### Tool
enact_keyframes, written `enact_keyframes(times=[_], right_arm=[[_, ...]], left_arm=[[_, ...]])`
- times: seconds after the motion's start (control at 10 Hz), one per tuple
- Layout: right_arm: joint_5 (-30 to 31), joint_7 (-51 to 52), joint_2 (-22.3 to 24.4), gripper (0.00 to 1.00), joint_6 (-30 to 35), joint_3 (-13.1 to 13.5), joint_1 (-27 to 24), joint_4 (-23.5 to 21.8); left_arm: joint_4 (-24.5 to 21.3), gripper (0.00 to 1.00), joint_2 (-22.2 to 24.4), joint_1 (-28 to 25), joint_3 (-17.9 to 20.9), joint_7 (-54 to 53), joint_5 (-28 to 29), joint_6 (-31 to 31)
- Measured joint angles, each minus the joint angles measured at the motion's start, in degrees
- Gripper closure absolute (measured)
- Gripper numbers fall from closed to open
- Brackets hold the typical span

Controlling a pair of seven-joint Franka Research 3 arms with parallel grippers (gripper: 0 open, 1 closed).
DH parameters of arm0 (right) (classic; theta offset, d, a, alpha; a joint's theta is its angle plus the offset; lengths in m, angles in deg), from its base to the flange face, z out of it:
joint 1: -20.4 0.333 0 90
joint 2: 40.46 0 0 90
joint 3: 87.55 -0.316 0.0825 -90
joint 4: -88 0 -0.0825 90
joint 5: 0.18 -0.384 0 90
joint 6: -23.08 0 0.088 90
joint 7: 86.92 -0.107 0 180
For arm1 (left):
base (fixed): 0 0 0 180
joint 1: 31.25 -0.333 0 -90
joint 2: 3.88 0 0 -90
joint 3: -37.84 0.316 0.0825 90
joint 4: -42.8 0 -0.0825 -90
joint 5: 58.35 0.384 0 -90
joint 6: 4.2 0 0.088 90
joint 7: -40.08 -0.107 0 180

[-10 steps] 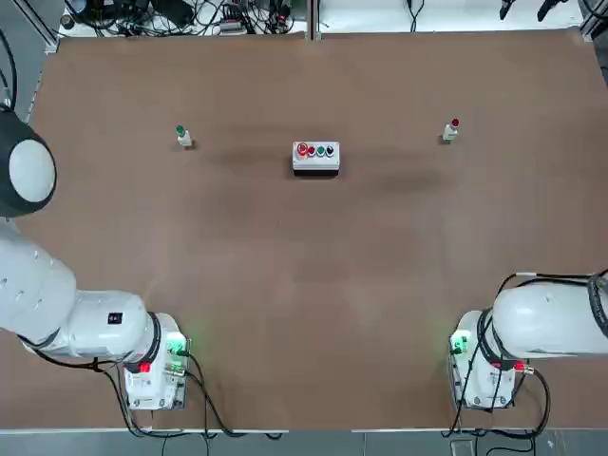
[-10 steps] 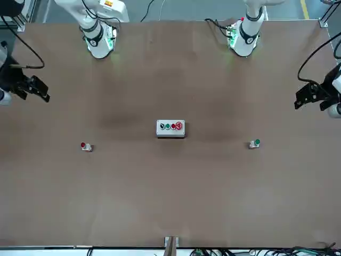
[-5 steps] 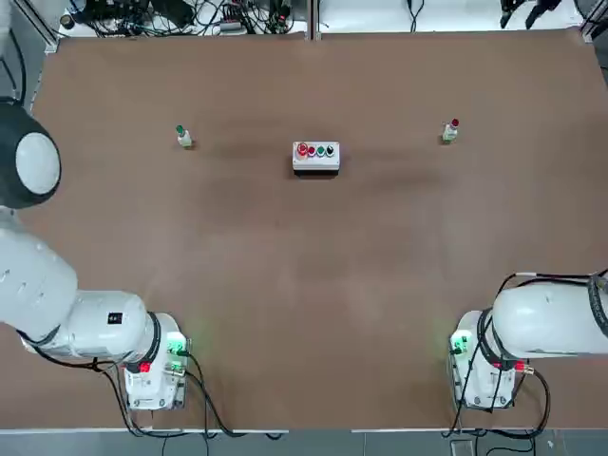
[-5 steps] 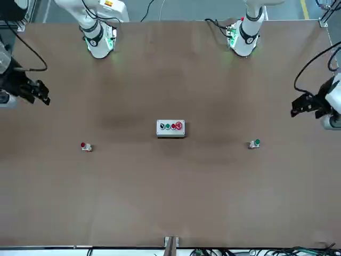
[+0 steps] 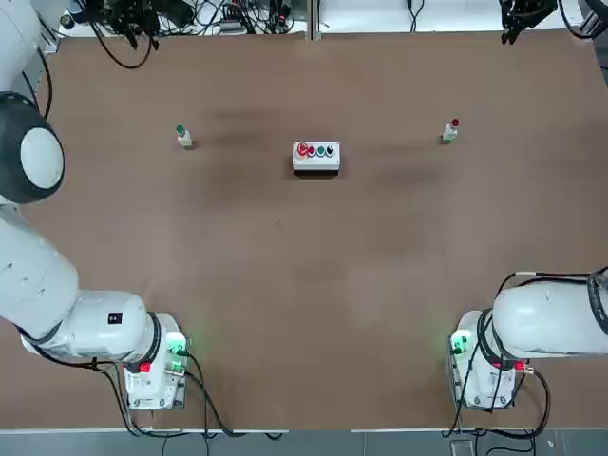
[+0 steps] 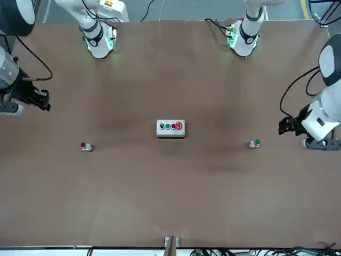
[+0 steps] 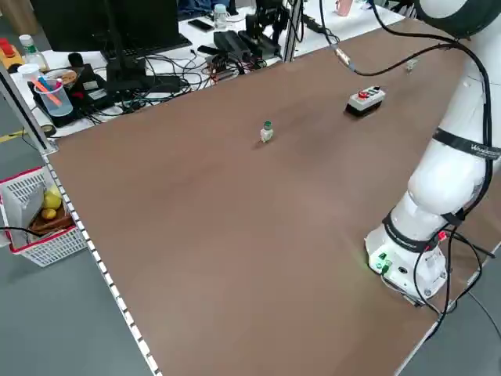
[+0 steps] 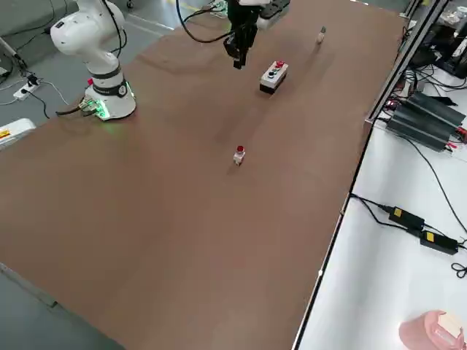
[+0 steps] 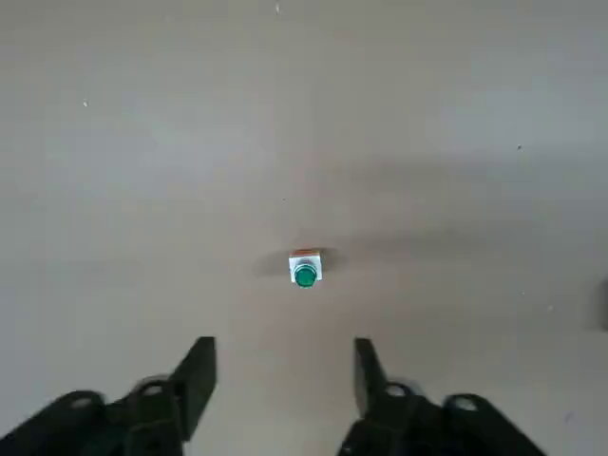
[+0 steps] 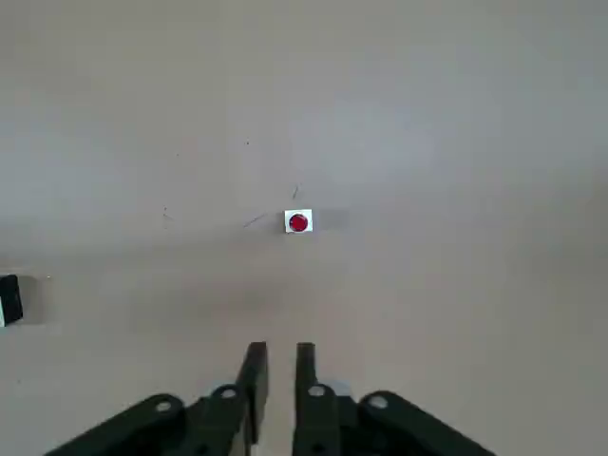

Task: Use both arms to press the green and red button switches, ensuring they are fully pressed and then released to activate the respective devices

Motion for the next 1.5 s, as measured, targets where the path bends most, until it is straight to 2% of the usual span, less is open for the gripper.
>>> enact_keyframes(times=[0.1,0.2,0.3,0.4,0.7,0.9,1.3,1.5], right_arm=[[0.01,0.03,-1.47,0.97,-1.2,0.03,-0.09,-0.37],[0.02,0.05,-3.51,0.97,-2.92,0.04,-0.11,-0.73],[0.05,0.1,-5.7,0.98,-5.0,0.04,-0.11,-1.11],[0.11,0.13,-7.47,0.98,-6.79,0.03,-0.11,-1.58],[0.26,0.2,-10.4,0.98,-10.15,0.03,-0.12,-3.45],[0.28,0.26,-11.98,0.98,-13.93,0.03,-0.12,-5.06],[0.49,0.31,-16.9,0.98,-21.64,0.06,-0.39,-8.5],[0.59,0.34,-17.95,0.99,-22.23,0.05,-0.4,-9.93]], left_arm=[[-2.68,0.46,0.33,0.0,0.04,0.0,0.1,-2.51],[-6.04,0.52,0.91,-0.05,0.08,-0.01,0.12,-6.03],[-9.36,0.69,1.48,-0.25,0.12,-0.1,0.13,-9.16],[-11.54,0.77,1.84,-0.49,0.14,-0.23,0.13,-10.76],[-14.36,0.89,2.27,-0.66,0.15,-0.26,0.13,-11.5],[-17.56,0.99,2.42,-1.25,0.16,-0.29,0.17,-15.78],[-24.75,0.99,2.27,-1.4,-0.32,-0.69,0.17,-23.77],[-27.64,0.99,2.14,-1.39,-0.44,-0.69,0.17,-27.55]])
